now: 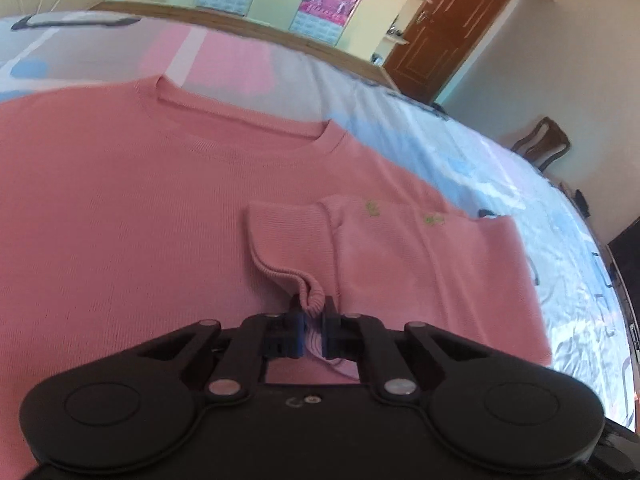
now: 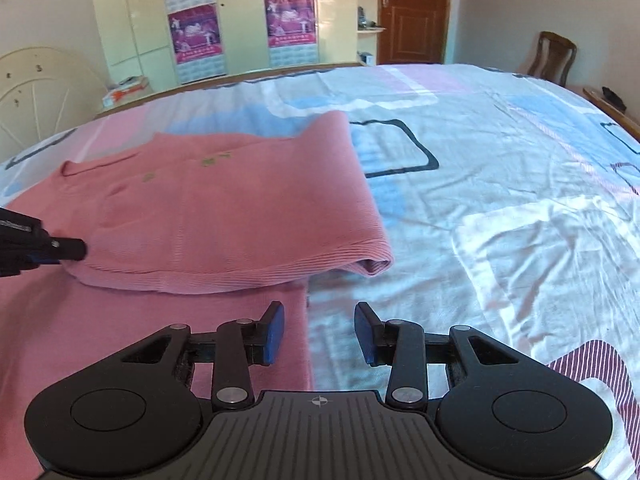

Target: Fold small clothes

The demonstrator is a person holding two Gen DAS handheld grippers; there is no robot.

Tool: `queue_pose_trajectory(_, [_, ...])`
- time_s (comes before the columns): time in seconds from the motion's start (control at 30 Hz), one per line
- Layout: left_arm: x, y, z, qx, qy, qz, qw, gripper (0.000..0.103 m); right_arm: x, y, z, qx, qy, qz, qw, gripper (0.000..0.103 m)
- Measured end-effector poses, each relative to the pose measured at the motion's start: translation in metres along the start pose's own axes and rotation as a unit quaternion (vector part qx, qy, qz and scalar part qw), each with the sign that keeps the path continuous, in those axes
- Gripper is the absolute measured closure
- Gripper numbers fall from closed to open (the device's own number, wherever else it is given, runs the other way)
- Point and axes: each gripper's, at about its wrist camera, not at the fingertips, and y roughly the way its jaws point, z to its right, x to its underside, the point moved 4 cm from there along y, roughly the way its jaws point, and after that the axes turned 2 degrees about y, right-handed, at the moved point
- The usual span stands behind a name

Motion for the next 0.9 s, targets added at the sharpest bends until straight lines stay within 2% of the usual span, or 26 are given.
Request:
queue_pose_trajectory(0.17, [-0.041,-0.046,0.001,0.032,-0.009,0.073,0.9968,0.097,-0.006,0.013,-0.002,0.016,0.003,0.003,1.0,0.053])
queue_pose_trajectory(0.23, [-0.059,-0.069,-0.006,0.024,-0.002,0.107,0.9939,0.097,-0.01,0.017,-0.004,0.013,0.009,0.007,1.0,0.053])
queue_pose_trajectory(0.33, [-0.071,-0.09,-0.026,0.0,-0.002,0.132,0.9913,0.097,-0.018,0.022,-0.011,0.006,0.016,0.02,1.0,0.054])
queue_pose_trajectory(0.37, [-0.071,-0.093,-0.037,-0.017,0.002,0.135,0.9906,0.097,-0.021,0.026,-0.014,0.003,0.015,0.022,1.0,0.063])
queue_pose_trajectory(0.4, [-0.068,-0.093,-0.048,-0.031,-0.001,0.134,0.9905,0.097,-0.023,0.029,-0.016,-0.001,0.014,0.021,1.0,0.082])
queue_pose_trajectory(0.47, [-0.058,-0.088,-0.071,-0.054,-0.02,0.116,0.9916,0.097,-0.025,0.035,-0.02,-0.015,0.021,0.014,1.0,0.093])
queue_pose_trajectory(0.53, [-0.041,-0.077,-0.091,-0.082,-0.023,0.098,0.9915,0.097,-0.024,0.034,-0.022,-0.011,0.017,0.019,1.0,0.094])
queue_pose_trajectory(0.63, [-0.016,-0.065,-0.113,-0.095,-0.043,0.064,0.9925,0.097,-0.019,0.029,-0.019,-0.011,0.019,0.018,1.0,0.094])
queue_pose_trajectory(0.73, [-0.003,-0.05,-0.116,-0.109,-0.025,0.038,0.993,0.096,-0.014,0.029,-0.017,-0.018,0.0,-0.002,1.0,0.093])
queue_pose_trajectory(0.77, [-0.002,-0.051,-0.118,-0.114,-0.016,0.038,0.9926,0.095,-0.015,0.024,-0.016,-0.028,-0.001,-0.007,1.0,0.093])
queue_pose_trajectory(0.83, [-0.006,-0.057,-0.124,-0.133,-0.017,0.048,0.9899,0.082,-0.016,0.012,-0.011,-0.052,0.006,-0.007,0.999,0.091])
queue_pose_trajectory(0.9, [-0.011,-0.072,-0.127,-0.153,-0.028,0.075,0.9851,0.084,-0.02,-0.004,-0.007,-0.066,0.02,0.008,0.998,0.087])
